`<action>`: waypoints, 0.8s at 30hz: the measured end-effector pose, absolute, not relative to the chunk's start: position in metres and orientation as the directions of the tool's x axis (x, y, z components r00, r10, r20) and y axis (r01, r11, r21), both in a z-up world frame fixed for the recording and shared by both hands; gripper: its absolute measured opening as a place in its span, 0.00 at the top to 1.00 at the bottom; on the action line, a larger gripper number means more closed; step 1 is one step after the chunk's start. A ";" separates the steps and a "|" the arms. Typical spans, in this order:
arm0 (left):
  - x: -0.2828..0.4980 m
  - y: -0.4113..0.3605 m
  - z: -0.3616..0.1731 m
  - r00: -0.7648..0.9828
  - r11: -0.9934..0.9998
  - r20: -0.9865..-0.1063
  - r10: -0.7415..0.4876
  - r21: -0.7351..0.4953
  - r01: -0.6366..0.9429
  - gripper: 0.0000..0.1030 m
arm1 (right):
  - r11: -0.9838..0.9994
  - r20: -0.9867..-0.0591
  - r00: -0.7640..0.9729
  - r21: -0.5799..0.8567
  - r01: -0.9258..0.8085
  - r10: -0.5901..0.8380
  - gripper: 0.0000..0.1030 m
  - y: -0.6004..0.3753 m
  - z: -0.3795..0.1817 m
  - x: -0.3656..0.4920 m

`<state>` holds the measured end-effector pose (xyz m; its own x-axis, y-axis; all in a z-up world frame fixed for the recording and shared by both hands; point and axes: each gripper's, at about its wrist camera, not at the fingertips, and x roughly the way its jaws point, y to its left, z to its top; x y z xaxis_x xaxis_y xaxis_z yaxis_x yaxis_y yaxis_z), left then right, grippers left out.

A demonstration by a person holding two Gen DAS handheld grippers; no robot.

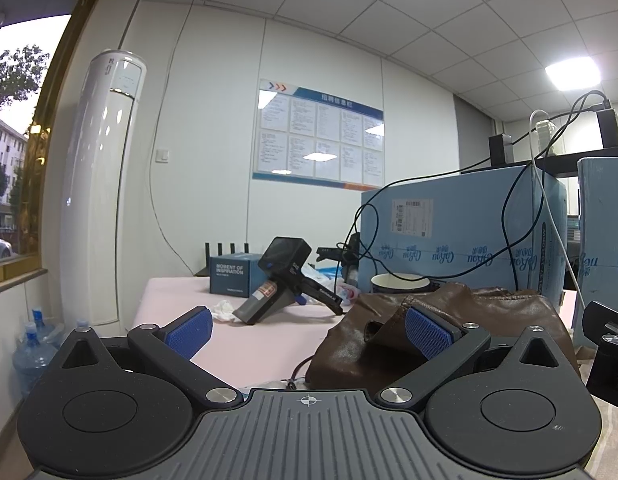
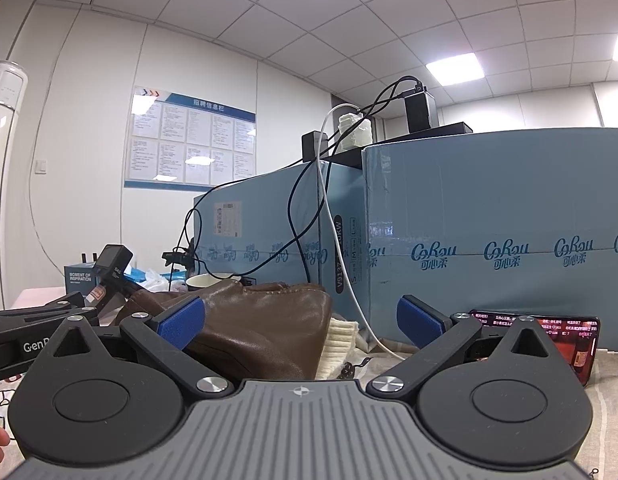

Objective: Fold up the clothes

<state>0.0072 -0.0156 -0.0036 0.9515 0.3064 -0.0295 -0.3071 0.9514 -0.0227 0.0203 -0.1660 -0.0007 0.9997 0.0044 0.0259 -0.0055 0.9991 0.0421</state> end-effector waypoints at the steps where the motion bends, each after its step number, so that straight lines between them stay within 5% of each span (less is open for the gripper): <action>1: 0.007 -0.016 -0.004 0.951 0.951 -0.030 0.306 -0.023 -0.307 0.00 | 0.999 0.025 1.000 0.042 -0.006 0.005 0.00 -0.166 -0.001 0.020; 24: 0.005 -0.015 -0.004 0.952 0.951 -0.027 0.306 -0.026 -0.307 0.00 | 0.999 0.023 1.000 0.038 -0.010 0.009 0.00 -0.165 -0.001 0.021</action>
